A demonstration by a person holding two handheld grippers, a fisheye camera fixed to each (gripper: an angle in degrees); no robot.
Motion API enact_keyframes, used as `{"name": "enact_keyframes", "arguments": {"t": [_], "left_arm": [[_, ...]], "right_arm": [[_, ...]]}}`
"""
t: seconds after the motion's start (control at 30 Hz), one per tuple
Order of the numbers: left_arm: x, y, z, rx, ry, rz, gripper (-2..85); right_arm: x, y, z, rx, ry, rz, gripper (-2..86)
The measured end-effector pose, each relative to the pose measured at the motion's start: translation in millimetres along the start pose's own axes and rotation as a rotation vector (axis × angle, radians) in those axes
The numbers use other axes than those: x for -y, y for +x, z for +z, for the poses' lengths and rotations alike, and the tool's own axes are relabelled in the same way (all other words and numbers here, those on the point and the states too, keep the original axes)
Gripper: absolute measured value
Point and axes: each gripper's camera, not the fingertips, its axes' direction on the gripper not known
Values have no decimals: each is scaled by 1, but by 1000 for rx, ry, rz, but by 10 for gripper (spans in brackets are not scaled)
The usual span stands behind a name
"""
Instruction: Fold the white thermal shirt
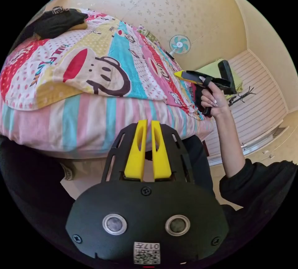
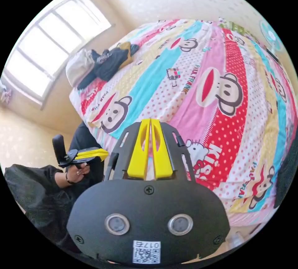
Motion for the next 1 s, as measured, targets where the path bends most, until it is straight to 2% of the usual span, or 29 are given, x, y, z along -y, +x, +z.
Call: {"name": "enact_keyframes", "arguments": {"t": [0.03,0.07,0.13,0.23,0.33,0.4,0.47,0.53,0.57,0.6,0.67,0.73,0.8,0.87,0.93,1.0], "left_arm": [[0,-1,-5,12,16,0,33],[1,-3,-17,44,52,-3,33],[6,-11,-42,109,126,-14,37],[17,-33,-96,253,298,-22,58],[47,-63,-156,516,474,-41,119],[84,-87,-203,784,656,-31,177],[116,-109,-233,927,751,-65,212],[151,-142,-252,1011,737,-197,220],[173,-170,-257,983,658,-313,191],[191,-198,-254,838,531,-423,135],[193,-210,-255,641,552,-603,88],[196,-185,-248,572,597,-592,77],[212,-114,-226,521,597,-346,69],[218,-56,-206,427,575,-184,65],[216,-1,-179,308,547,-7,65],[201,61,-128,150,410,259,71]], "right_arm": [[32,-20,66,-21,-269,-81,5],[43,-26,95,-89,-332,-76,5],[59,-46,131,-211,-377,-123,4],[72,-59,170,-283,-465,-146,3],[74,-59,198,-284,-480,-140,3],[73,-55,211,-266,-467,-105,4],[70,-56,225,-274,-457,-98,4],[66,-61,244,-308,-453,-91,4],[64,-63,249,-322,-453,-92,4],[62,-68,259,-355,-455,-99,5],[57,-76,275,-408,-460,-110,5],[50,-83,291,-461,-455,-102,5],[42,-83,300,-481,-432,-64,5],[29,-76,299,-461,-353,33,5],[-9,-64,290,-392,-151,137,5],[-55,-53,279,-305,53,201,5]]}}
